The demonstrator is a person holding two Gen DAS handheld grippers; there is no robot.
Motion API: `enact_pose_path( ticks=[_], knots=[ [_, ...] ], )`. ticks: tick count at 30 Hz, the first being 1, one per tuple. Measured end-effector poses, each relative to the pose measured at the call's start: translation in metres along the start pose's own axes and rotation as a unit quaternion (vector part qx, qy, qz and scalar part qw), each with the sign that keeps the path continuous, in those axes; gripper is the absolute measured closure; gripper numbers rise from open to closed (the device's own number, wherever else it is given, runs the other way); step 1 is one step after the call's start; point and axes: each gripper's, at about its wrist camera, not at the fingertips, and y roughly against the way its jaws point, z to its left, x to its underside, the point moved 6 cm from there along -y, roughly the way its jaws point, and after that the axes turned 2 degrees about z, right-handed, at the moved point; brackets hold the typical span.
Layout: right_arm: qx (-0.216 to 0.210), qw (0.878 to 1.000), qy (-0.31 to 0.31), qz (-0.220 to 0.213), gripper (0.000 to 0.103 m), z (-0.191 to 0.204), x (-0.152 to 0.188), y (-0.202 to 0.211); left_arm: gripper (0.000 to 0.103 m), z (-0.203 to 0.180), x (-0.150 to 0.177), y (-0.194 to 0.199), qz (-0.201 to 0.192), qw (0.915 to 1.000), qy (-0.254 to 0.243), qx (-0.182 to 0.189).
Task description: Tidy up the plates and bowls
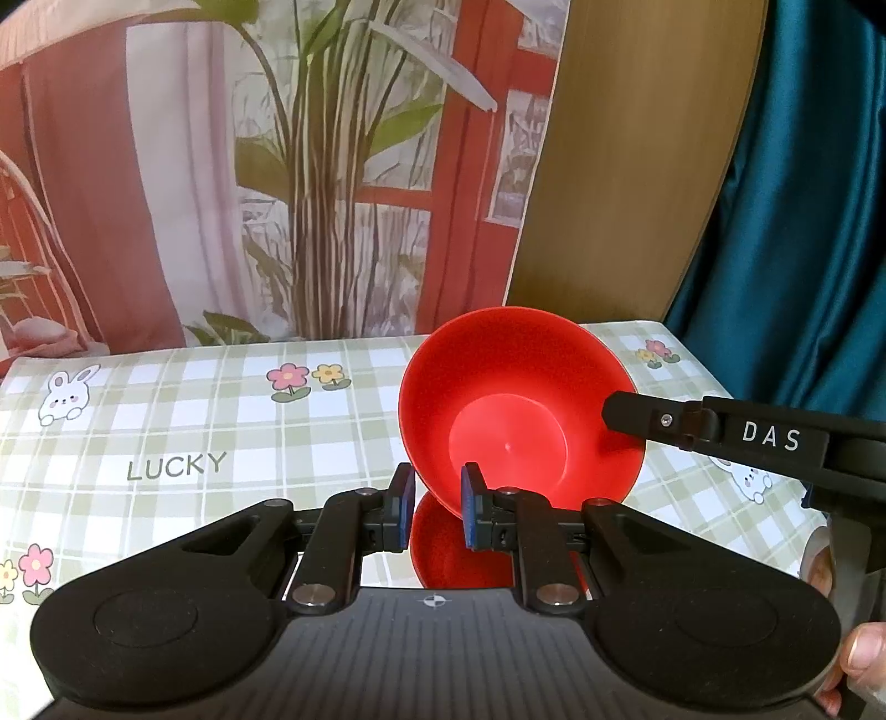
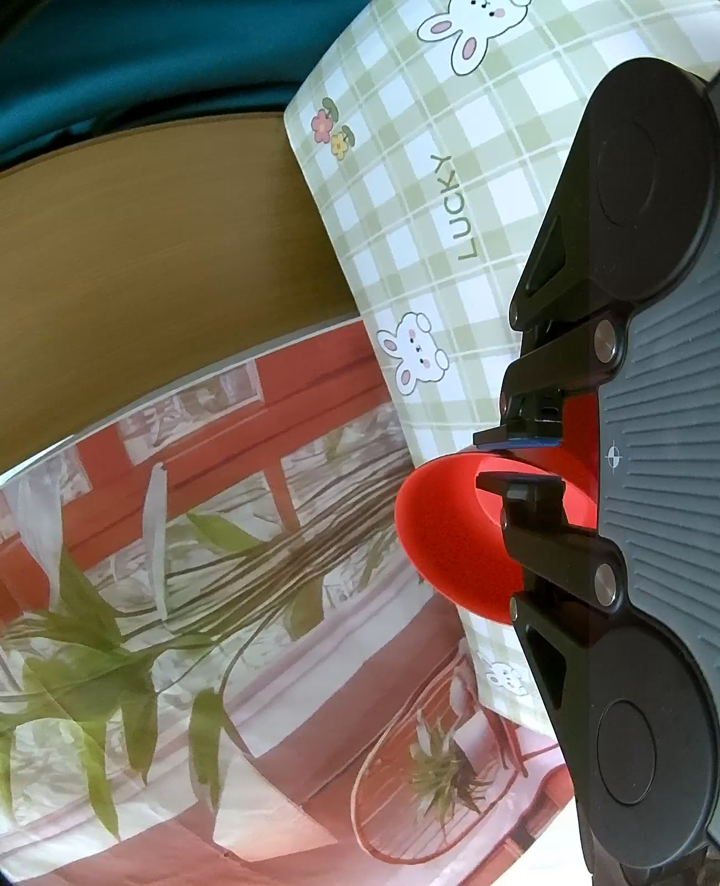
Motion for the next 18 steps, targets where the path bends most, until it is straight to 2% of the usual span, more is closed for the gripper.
enact_pose_path(
  ticks=[18],
  knots=[
    [0.007, 1.000, -0.007, 0.020, 0.095, -0.012, 0.015, -0.005, 0.084, -0.003, 0.012, -0.005, 0.017, 0.9998, 0.001, 0.005]
  ],
)
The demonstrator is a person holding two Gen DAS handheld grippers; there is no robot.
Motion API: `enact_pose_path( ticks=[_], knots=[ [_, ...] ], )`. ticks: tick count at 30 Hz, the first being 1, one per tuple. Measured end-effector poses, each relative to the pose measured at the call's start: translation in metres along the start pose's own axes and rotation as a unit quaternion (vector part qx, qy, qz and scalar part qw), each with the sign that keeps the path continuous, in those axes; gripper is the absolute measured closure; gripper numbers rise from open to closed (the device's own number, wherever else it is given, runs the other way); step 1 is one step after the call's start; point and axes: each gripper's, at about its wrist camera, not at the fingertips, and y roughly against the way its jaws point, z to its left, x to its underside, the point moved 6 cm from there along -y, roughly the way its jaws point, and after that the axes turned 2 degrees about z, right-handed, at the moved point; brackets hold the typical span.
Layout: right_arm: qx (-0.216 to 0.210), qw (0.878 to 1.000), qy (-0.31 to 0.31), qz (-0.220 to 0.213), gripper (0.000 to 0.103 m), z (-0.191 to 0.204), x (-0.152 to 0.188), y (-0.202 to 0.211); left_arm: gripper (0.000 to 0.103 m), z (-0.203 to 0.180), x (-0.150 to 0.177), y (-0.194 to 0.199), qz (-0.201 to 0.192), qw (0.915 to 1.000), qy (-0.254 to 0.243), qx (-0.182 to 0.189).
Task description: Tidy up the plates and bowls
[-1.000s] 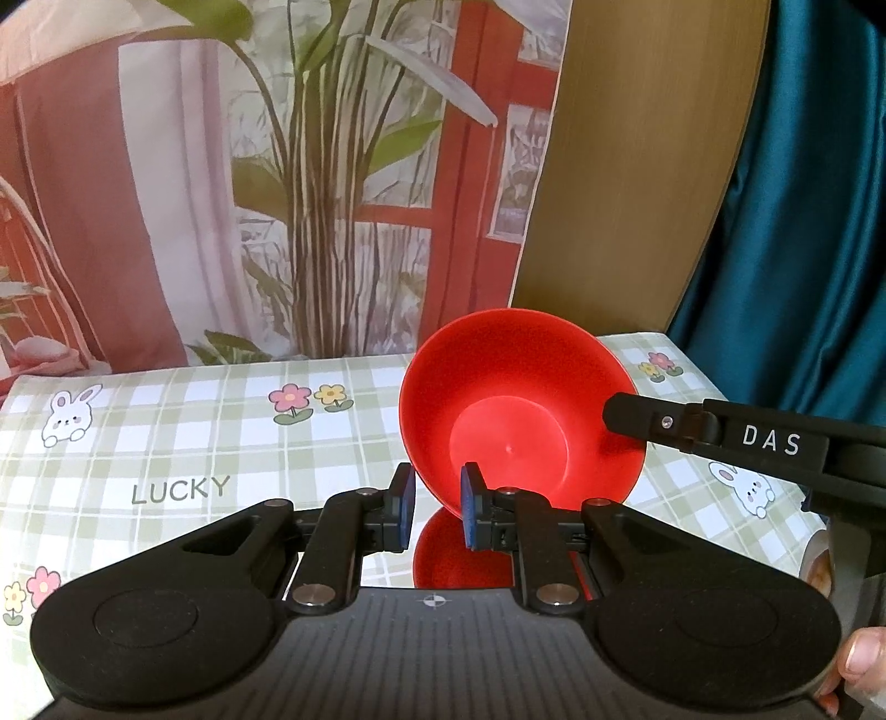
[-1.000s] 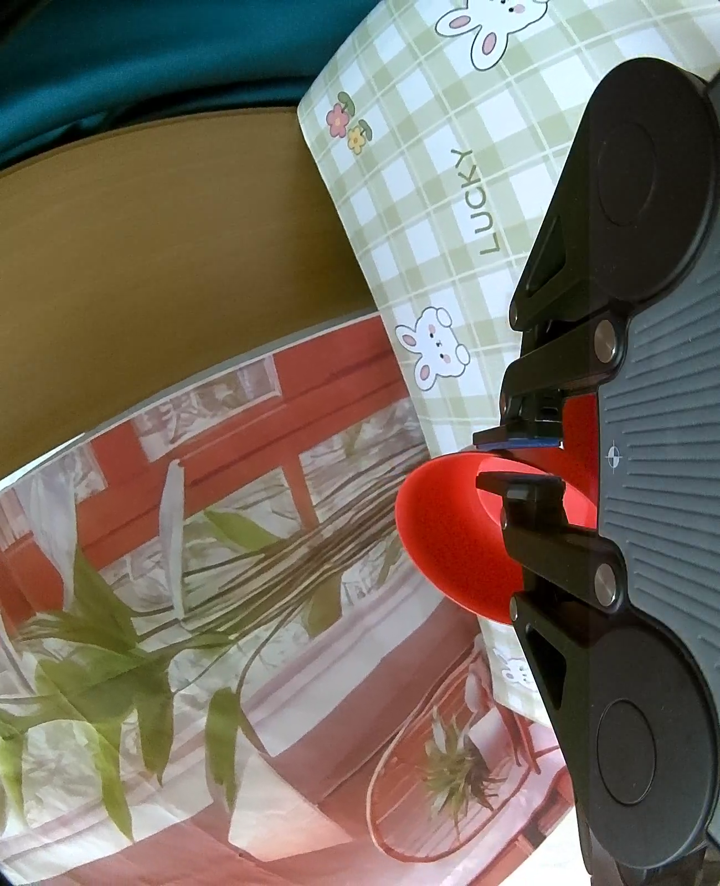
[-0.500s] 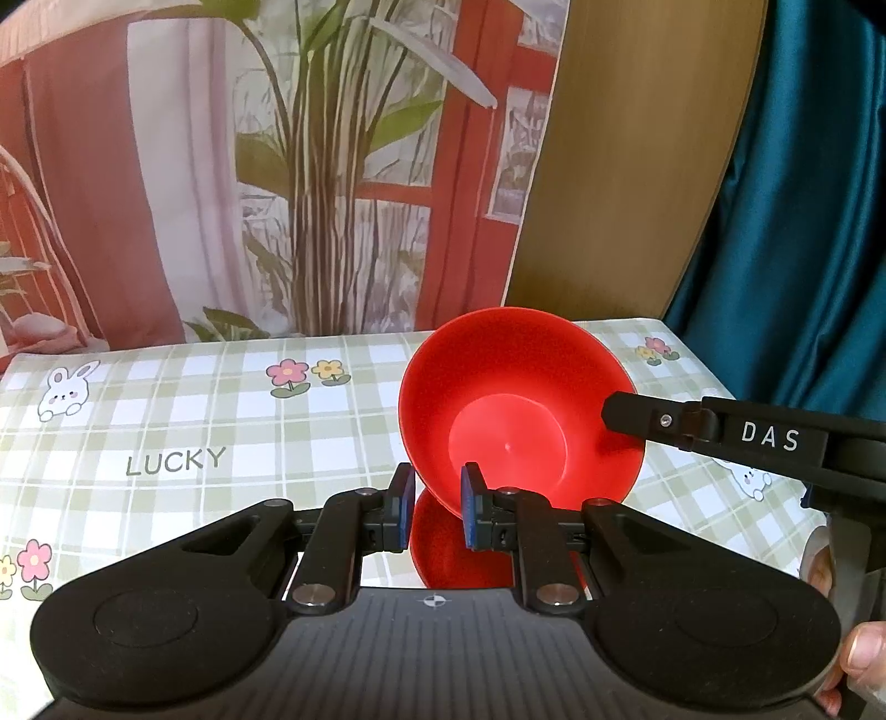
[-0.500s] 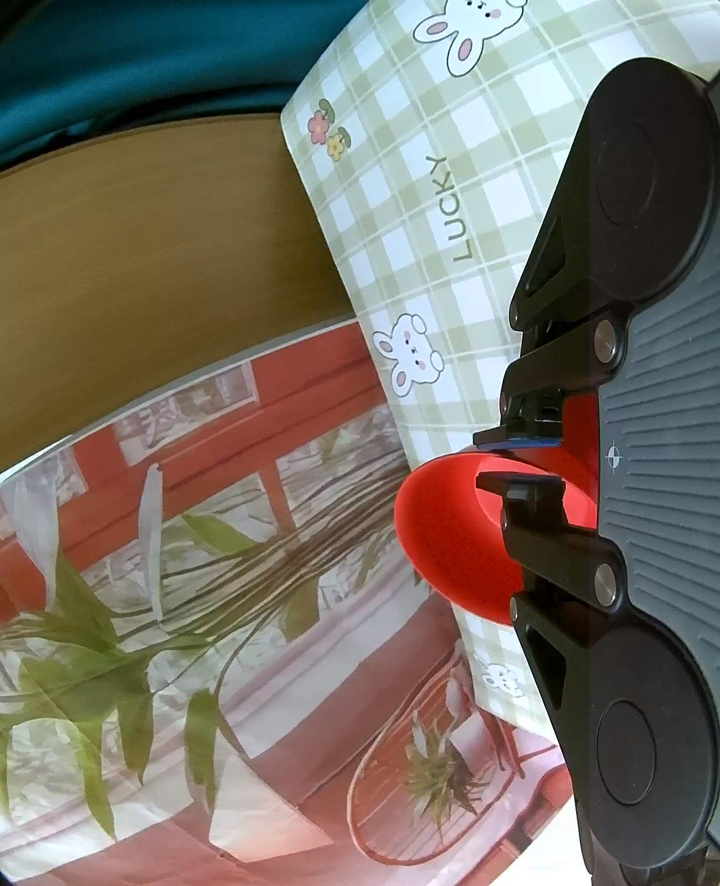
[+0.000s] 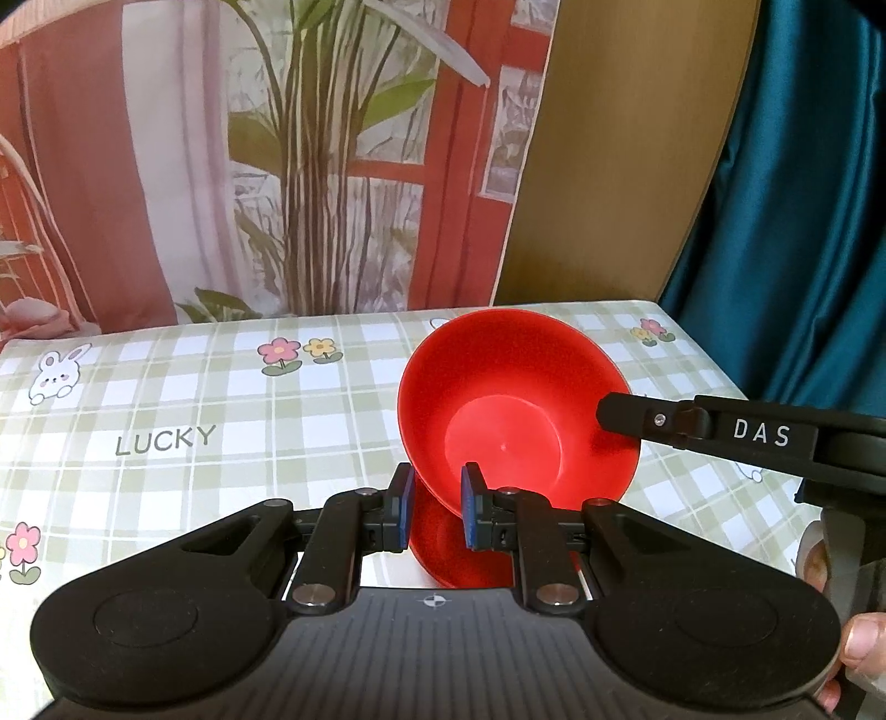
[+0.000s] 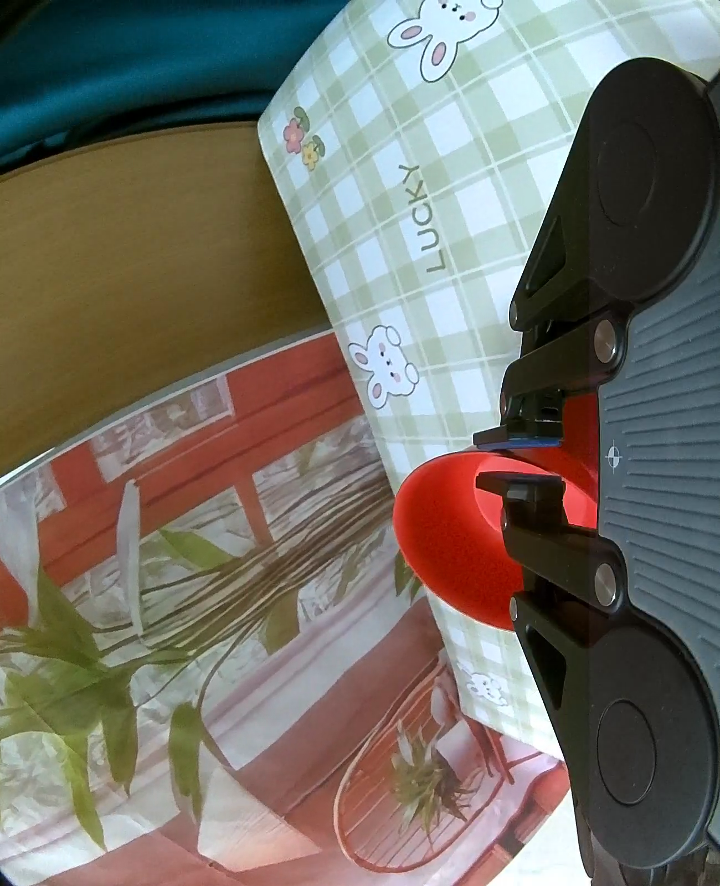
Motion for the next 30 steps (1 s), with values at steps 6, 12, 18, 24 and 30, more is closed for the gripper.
enact_pose_path(
  ticks=[6, 12, 18, 24, 30],
  knots=[
    [0.007, 1.000, -0.005, 0.008, 0.095, -0.006, 0.006, -0.006, 0.084, -0.001, 0.004, -0.009, 0.011, 0.9999, 0.001, 0.001],
    [0.014, 1.000, -0.014, 0.023, 0.095, -0.014, 0.017, -0.012, 0.084, -0.002, 0.012, -0.020, 0.030, 0.9995, -0.003, -0.001],
    [0.019, 0.999, -0.024, 0.036, 0.095, -0.021, 0.030, -0.019, 0.084, 0.000, 0.020, -0.029, 0.048, 0.9988, -0.004, -0.002],
    [0.018, 0.999, -0.025, 0.043, 0.095, -0.023, 0.034, -0.024, 0.084, 0.003, 0.023, -0.035, 0.059, 0.9982, -0.004, -0.008],
    [0.016, 0.998, -0.032, 0.044, 0.094, -0.027, 0.033, -0.025, 0.084, 0.002, 0.023, -0.037, 0.062, 0.9980, -0.007, -0.008]
  ],
)
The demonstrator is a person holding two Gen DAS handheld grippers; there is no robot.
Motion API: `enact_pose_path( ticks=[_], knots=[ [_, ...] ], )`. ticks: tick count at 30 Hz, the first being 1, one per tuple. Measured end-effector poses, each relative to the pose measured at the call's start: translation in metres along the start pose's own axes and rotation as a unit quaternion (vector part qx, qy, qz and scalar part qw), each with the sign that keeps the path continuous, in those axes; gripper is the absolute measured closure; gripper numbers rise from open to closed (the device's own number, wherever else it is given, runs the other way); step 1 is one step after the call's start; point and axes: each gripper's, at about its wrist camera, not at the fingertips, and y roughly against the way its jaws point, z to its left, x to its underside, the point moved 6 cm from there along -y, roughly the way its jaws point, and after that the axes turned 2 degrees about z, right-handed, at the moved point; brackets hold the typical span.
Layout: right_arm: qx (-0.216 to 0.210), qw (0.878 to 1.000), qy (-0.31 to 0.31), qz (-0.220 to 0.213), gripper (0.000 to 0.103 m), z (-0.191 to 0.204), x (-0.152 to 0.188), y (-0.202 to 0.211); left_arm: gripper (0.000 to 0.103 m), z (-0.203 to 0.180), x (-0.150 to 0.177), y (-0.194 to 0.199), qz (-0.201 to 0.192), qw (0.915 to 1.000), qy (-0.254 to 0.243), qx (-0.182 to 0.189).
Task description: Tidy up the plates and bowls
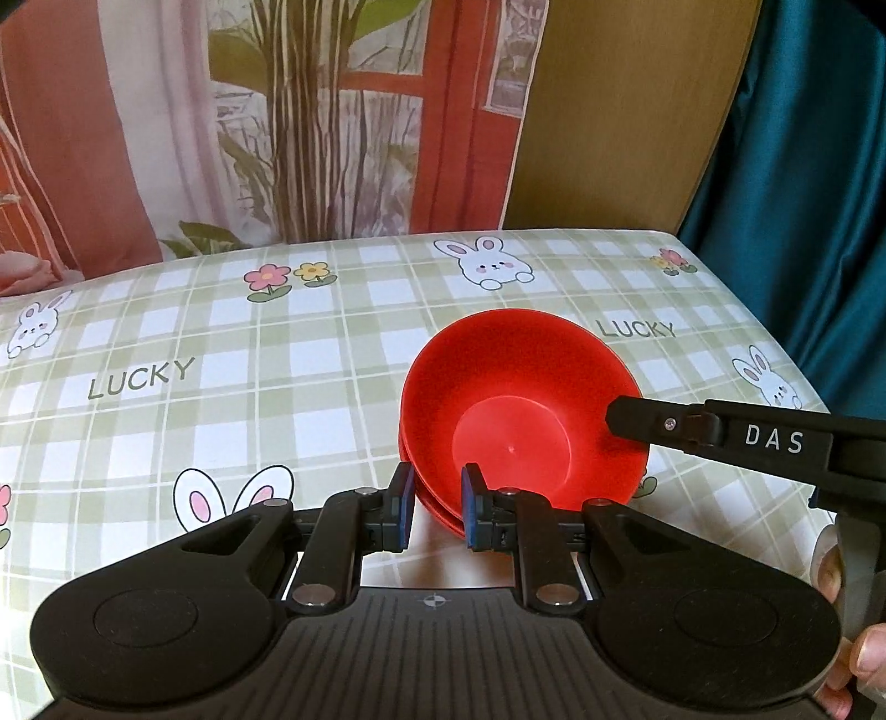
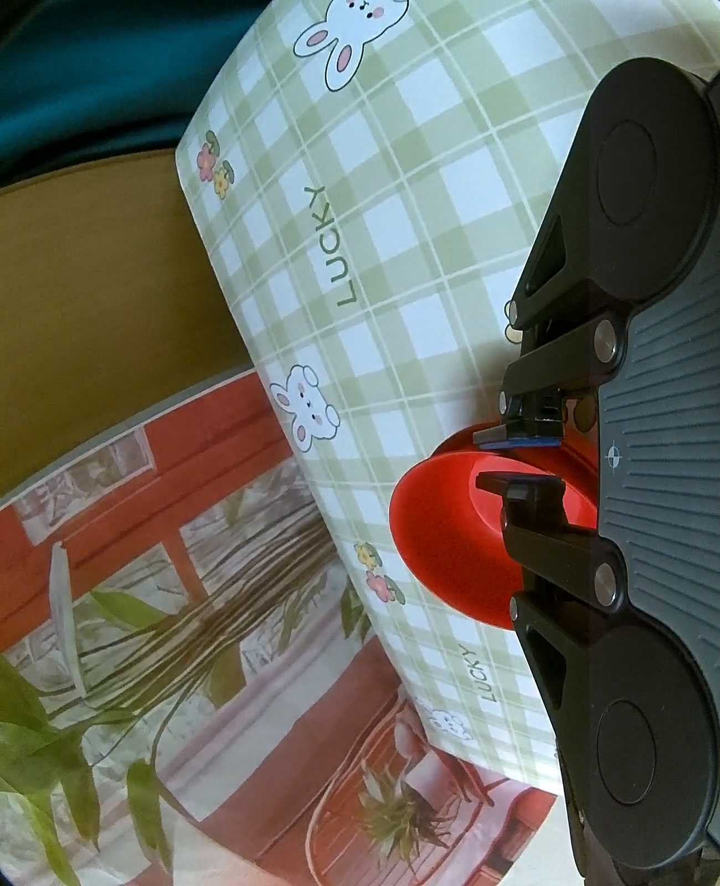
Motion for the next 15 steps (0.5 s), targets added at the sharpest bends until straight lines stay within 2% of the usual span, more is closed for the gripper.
enact_pose_path(
  ticks=[3, 6, 8, 9, 15],
  knots=[
    [0.001, 1.000, 0.001, 0.001, 0.091, -0.0004, -0.0001, 0.0003, 0.084, -0.0001, -0.0010, -0.0014, 0.002, 1.0000, 0.001, -0.001],
    [0.003, 1.000, 0.004, 0.001, 0.087, -0.0016, 0.0000, 0.0008, 0.079, 0.0014, -0.0011, -0.0027, 0.007, 0.9999, 0.007, 0.003],
    [0.004, 1.000, 0.006, -0.004, 0.084, -0.0019, -0.0009, 0.0023, 0.070, 0.0026, -0.0012, -0.0030, 0.006, 1.0000, 0.008, 0.001],
    [0.006, 1.000, 0.008, -0.007, 0.084, -0.0016, -0.0014, 0.0028, 0.068, 0.0030, -0.0014, -0.0032, 0.004, 1.0000, 0.009, -0.001],
    [0.014, 1.000, 0.011, -0.024, 0.083, -0.0073, -0.0071, 0.0065, 0.068, 0.0053, -0.0044, -0.0036, -0.001, 0.9998, 0.019, -0.001]
  ],
)
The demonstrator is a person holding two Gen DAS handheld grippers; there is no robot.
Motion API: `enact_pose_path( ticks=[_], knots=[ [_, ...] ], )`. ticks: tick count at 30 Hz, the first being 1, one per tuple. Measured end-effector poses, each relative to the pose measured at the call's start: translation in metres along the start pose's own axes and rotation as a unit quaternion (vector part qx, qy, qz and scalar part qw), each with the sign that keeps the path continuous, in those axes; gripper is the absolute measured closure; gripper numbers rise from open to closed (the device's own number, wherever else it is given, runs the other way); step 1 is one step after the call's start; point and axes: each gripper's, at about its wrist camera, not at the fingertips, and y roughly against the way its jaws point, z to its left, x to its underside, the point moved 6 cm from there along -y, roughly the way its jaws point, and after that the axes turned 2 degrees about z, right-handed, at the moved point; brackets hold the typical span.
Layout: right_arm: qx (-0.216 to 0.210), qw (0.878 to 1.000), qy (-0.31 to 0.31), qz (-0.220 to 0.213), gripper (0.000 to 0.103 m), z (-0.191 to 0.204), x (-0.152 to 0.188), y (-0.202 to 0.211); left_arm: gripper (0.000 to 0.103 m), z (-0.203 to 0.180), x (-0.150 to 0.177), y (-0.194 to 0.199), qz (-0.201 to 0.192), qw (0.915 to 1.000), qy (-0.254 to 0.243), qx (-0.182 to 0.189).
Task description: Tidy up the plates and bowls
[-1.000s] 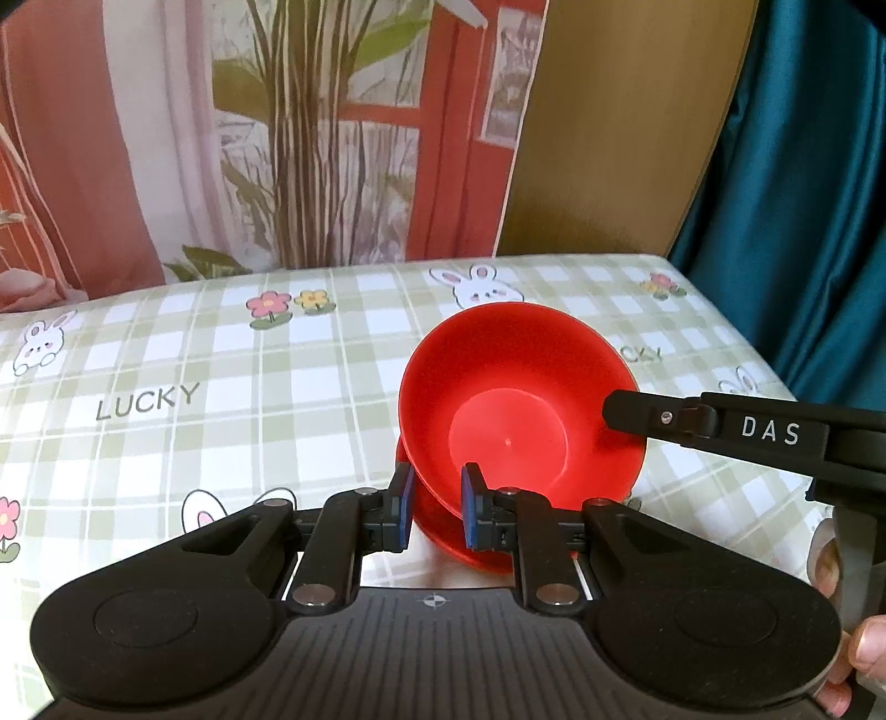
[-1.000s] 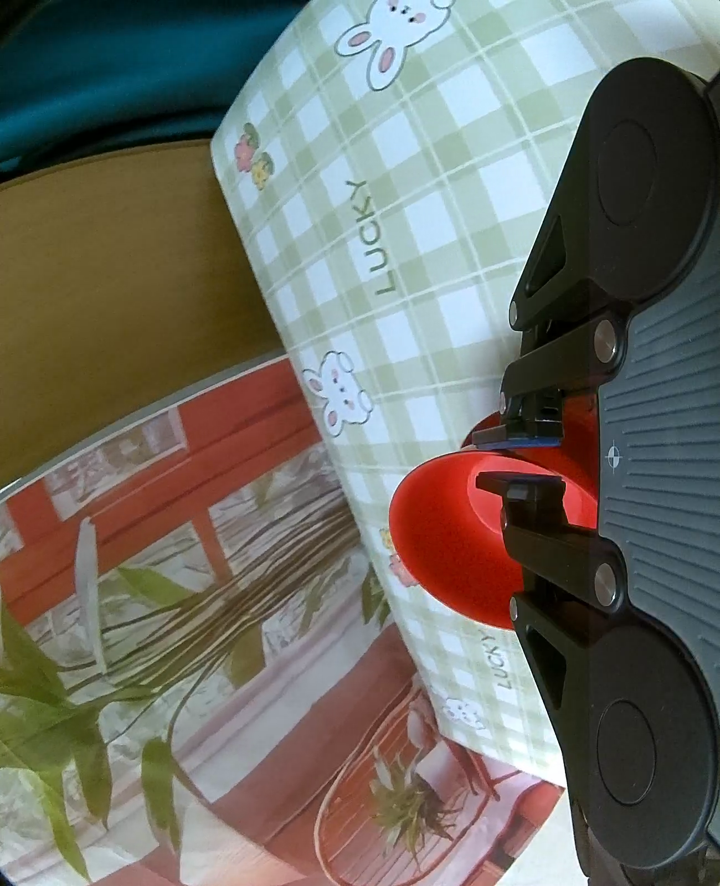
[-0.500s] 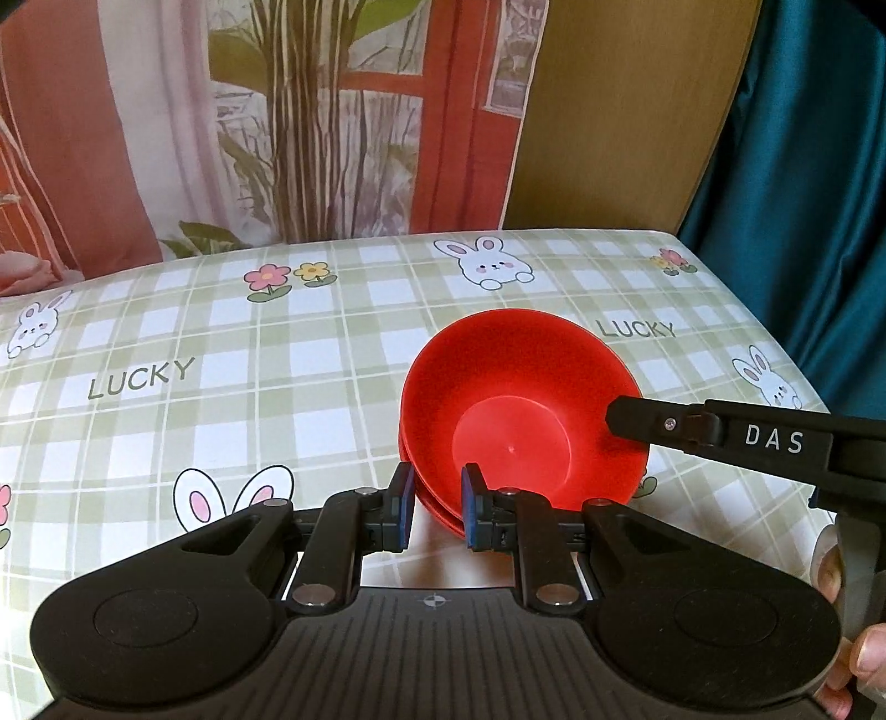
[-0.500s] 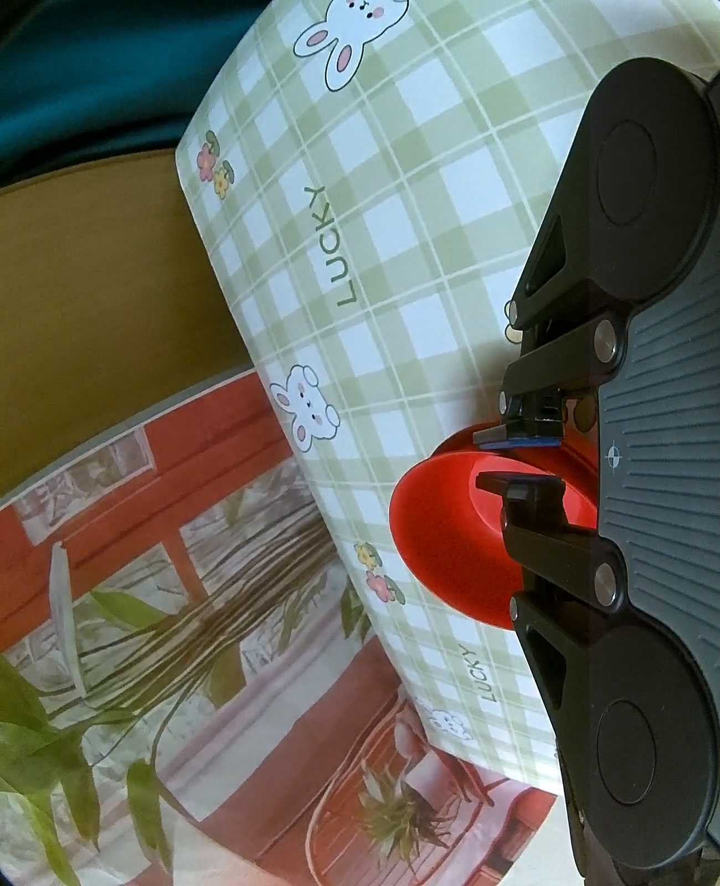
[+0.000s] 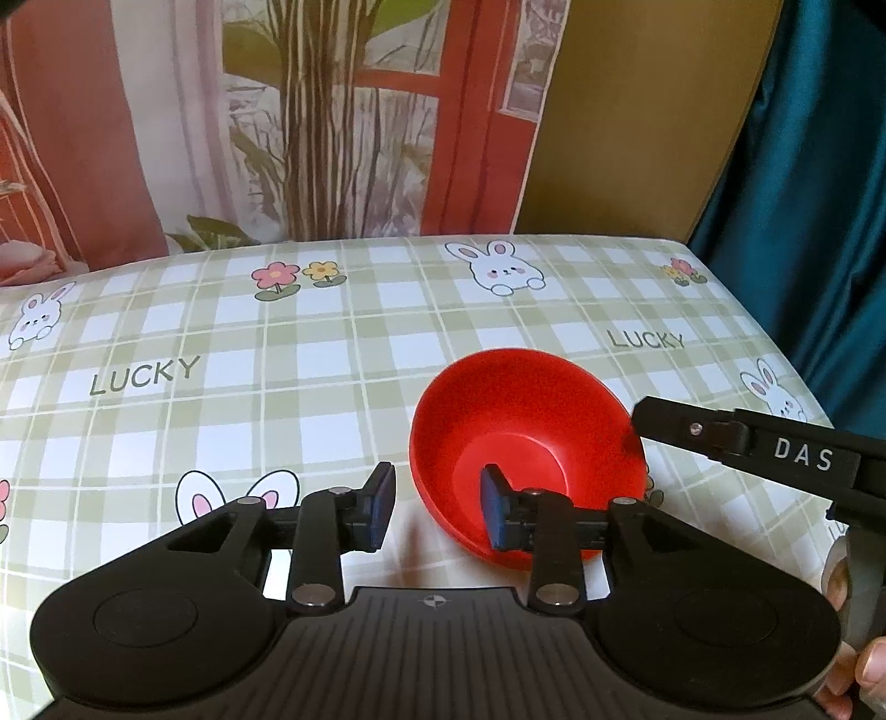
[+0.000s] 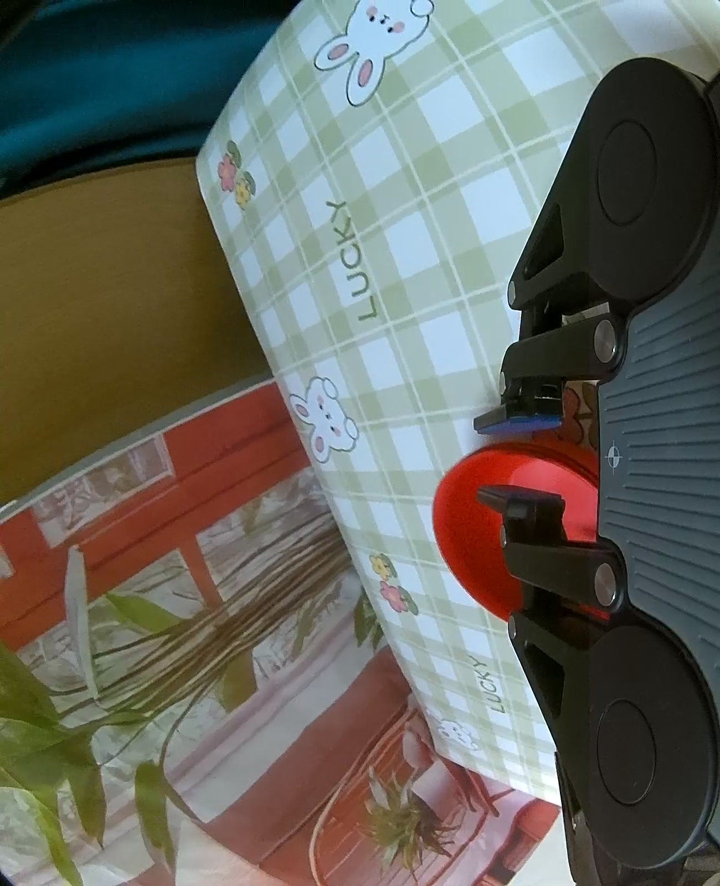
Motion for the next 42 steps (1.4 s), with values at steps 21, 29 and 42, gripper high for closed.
enact_pose_path(
  ticks=[21, 29, 42],
  knots=[
    [-0.014, 1.000, -0.015, 0.011, 0.083, -0.012, 0.003, -0.015, 0.067, 0.000, -0.001, -0.025, 0.014, 0.9991, 0.026, 0.029],
    [-0.026, 0.999, -0.013, 0.028, 0.083, -0.007, 0.008, -0.019, 0.068, 0.000, 0.004, -0.030, 0.027, 0.9984, 0.027, 0.041],
    [-0.030, 0.998, -0.016, 0.047, 0.089, -0.005, 0.022, -0.030, 0.078, 0.004, 0.009, -0.036, 0.037, 0.9979, 0.035, 0.040]
  ],
)
